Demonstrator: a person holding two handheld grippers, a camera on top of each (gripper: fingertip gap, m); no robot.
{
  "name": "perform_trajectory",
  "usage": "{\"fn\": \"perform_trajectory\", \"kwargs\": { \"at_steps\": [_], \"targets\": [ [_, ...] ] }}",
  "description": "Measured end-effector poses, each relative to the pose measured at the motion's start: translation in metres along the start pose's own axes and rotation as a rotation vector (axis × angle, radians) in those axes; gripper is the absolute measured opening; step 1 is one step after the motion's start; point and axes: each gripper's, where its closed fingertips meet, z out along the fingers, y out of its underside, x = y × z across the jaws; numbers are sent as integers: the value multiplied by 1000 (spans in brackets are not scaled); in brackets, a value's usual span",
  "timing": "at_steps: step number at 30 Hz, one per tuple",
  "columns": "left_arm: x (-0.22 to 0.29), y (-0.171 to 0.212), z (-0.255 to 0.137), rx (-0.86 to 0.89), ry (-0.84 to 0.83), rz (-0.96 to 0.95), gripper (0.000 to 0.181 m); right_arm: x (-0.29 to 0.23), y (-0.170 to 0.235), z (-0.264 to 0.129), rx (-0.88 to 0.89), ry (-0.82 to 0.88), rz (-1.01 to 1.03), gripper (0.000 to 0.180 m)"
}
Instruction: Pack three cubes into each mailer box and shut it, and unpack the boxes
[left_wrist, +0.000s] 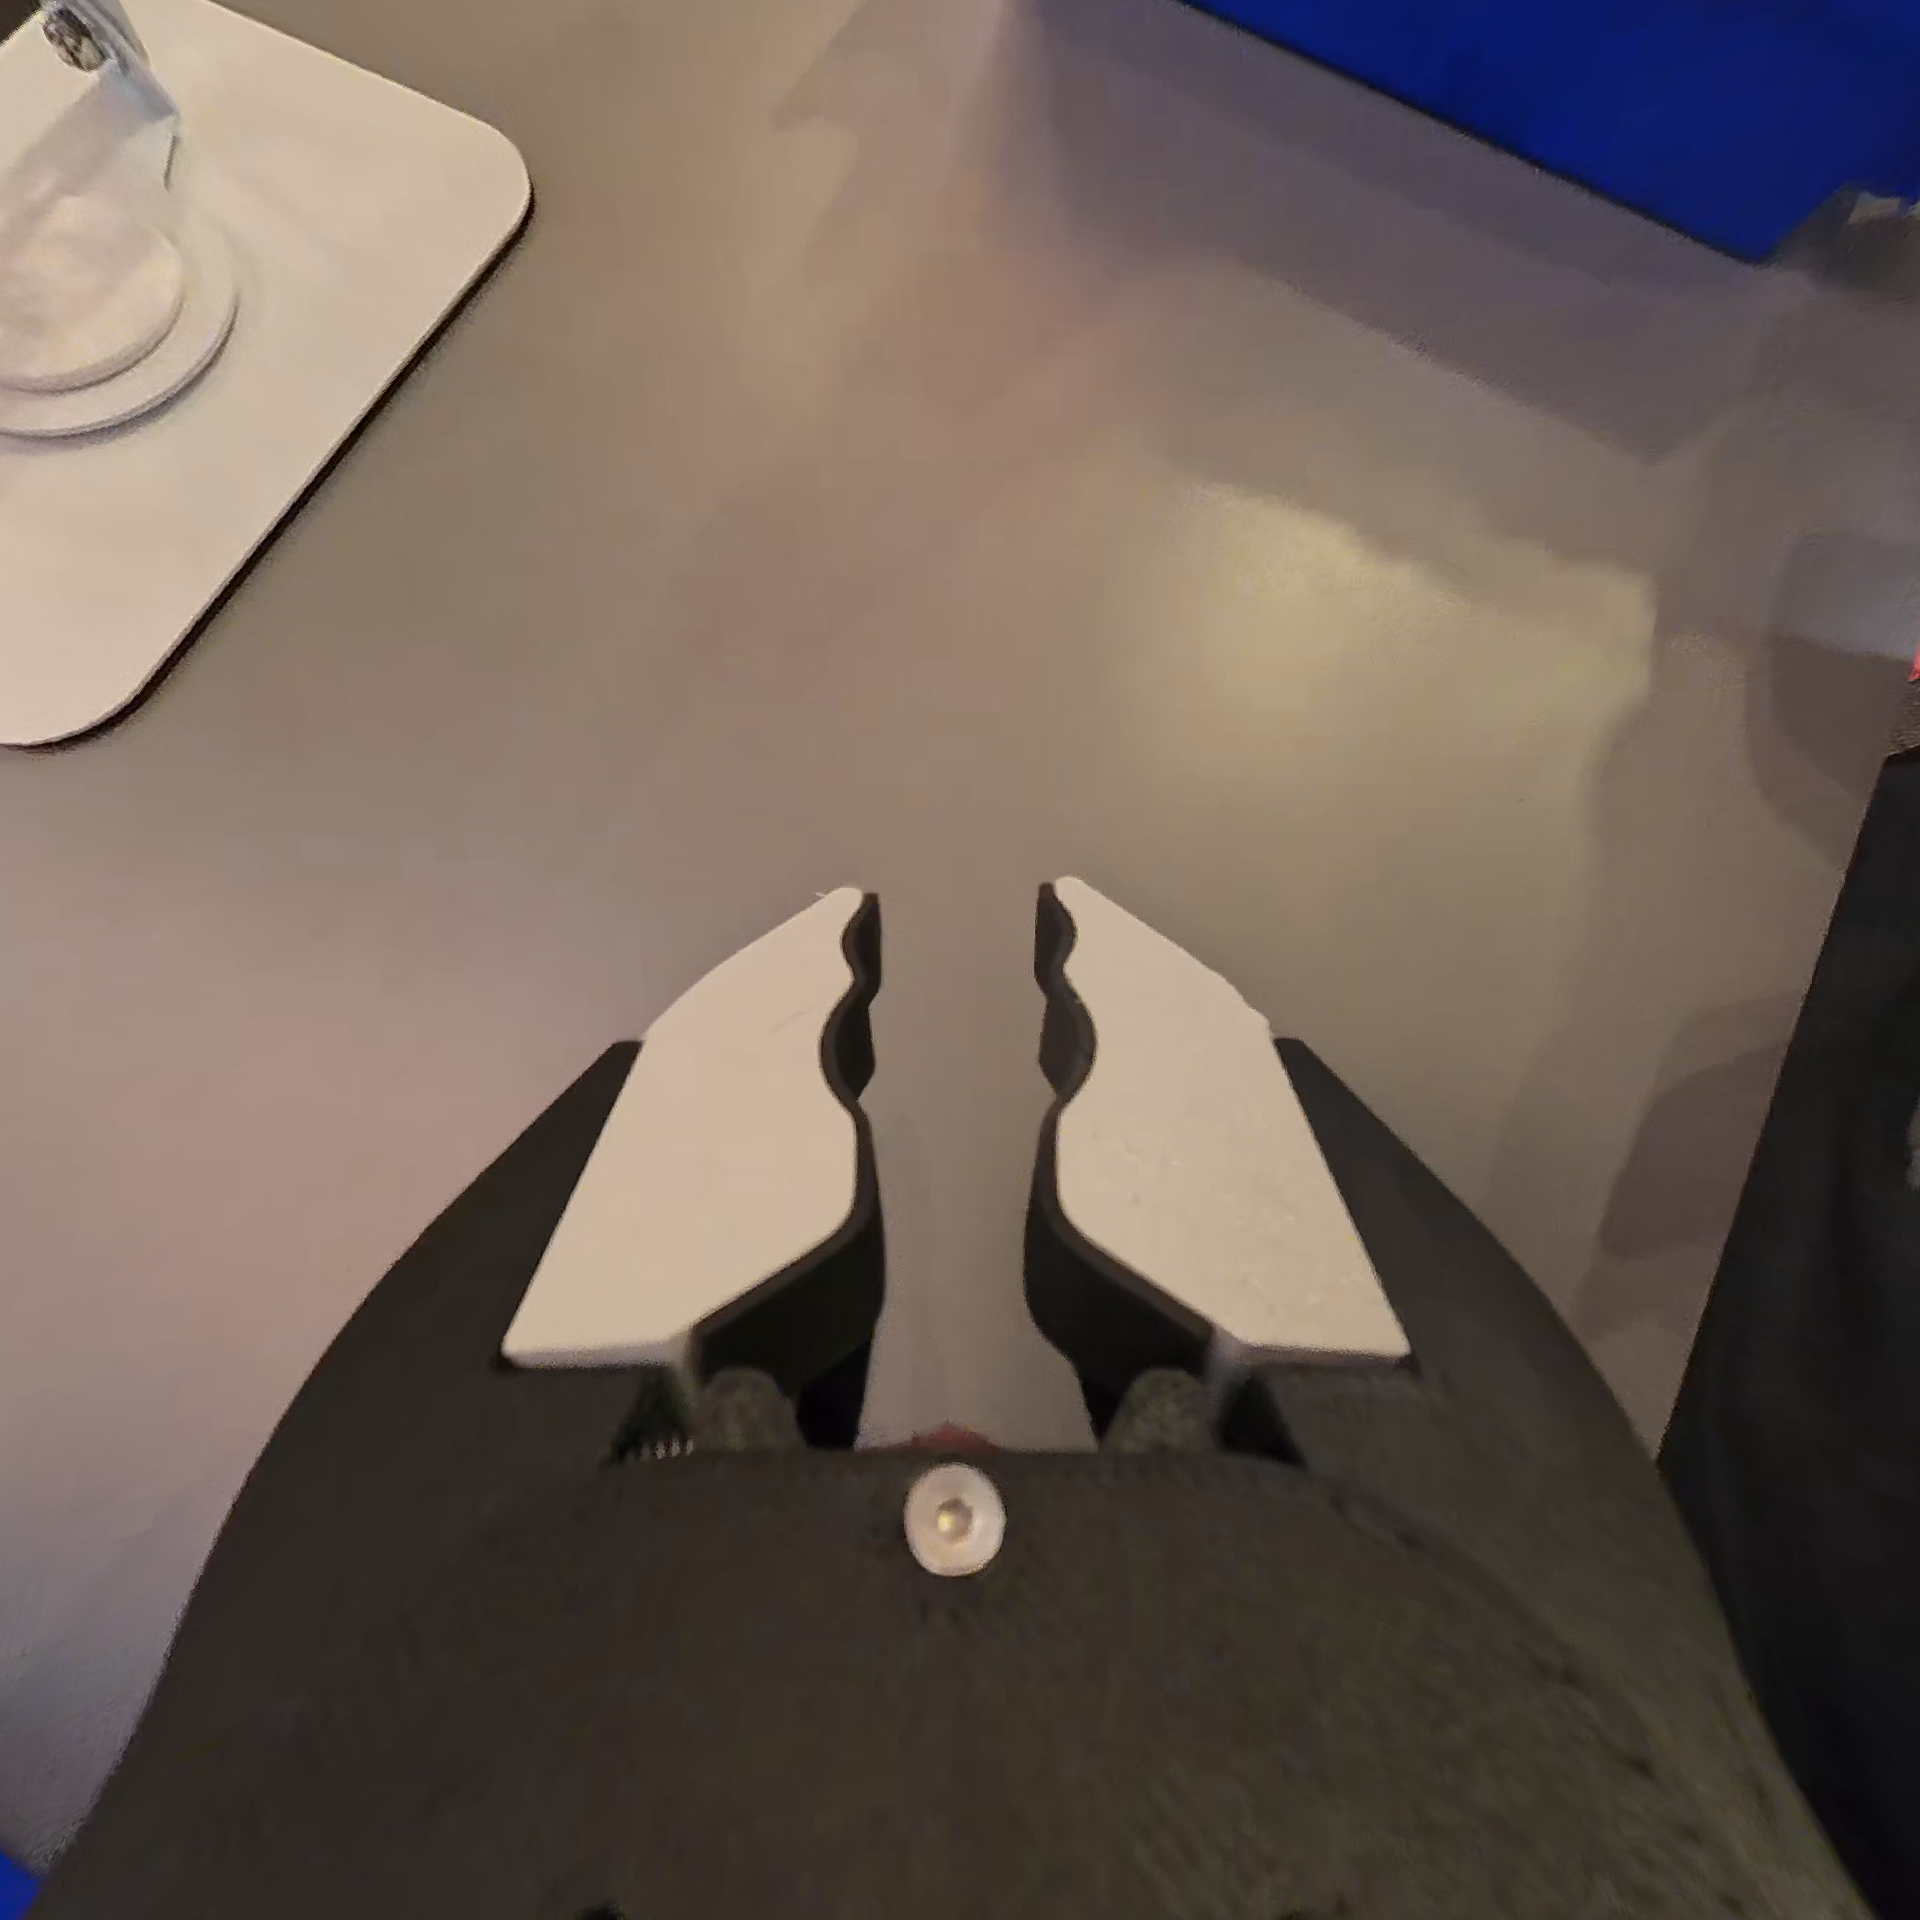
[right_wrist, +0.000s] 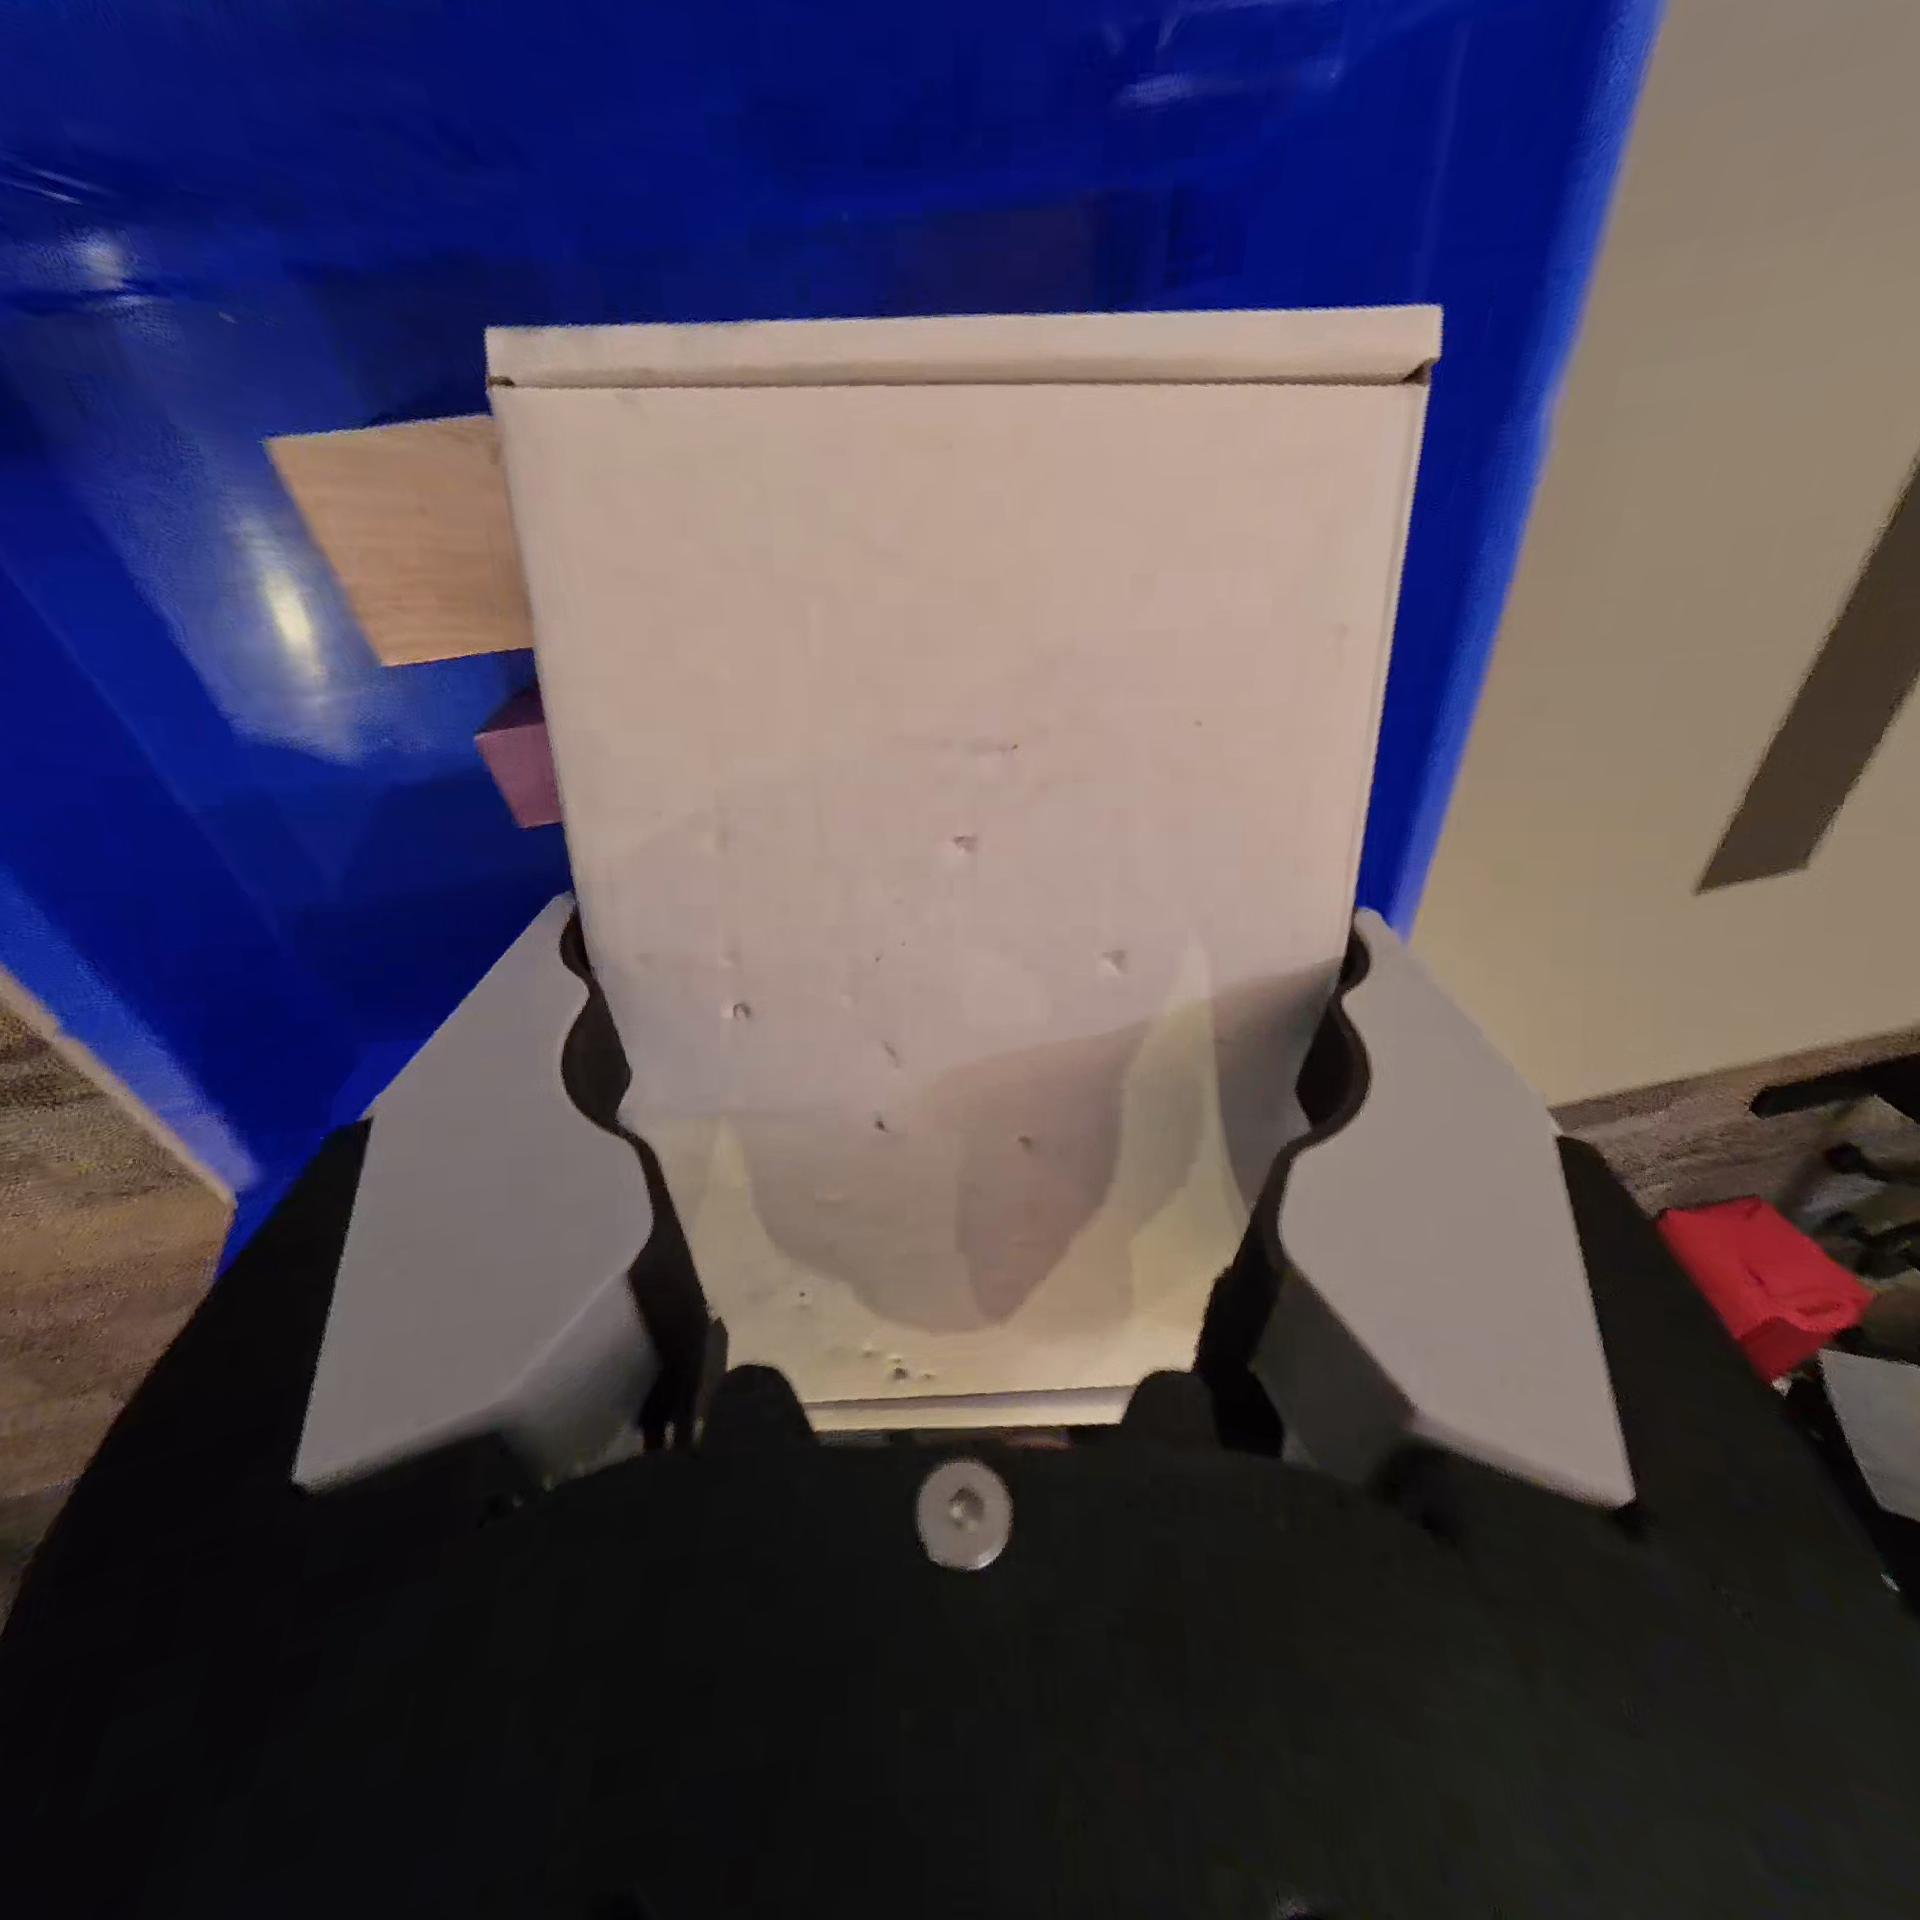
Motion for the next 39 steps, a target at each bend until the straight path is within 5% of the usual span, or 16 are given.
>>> {"fn": "perform_trajectory", "kwargs": {
  "at_steps": [8,15,20,27,32,35,39],
  "targets": [
    [-2,2,-45,-7,-138,34,59,6,-2,81,-92,-85,-44,133],
    [-61,23,-188,-77,-478,101,92,17,-2,52,-88,-17,-27,135],
    [-113,102,-254,-317,-464,133,115,27,-12,0,-22,104,20,137],
    [-139,215,-232,-686,-206,118,131,5,-51,-40,36,174,-27,129],
    [-142,237,-206,-724,-81,76,147,-11,-80,-49,66,180,-62,125],
    [-143,234,-204,-703,-30,1,130,-14,-96,-53,70,184,-79,123],
    [-148,233,-200,-726,-28,2,130,-19,-124,-60,111,191,-117,120]
  ]
}}
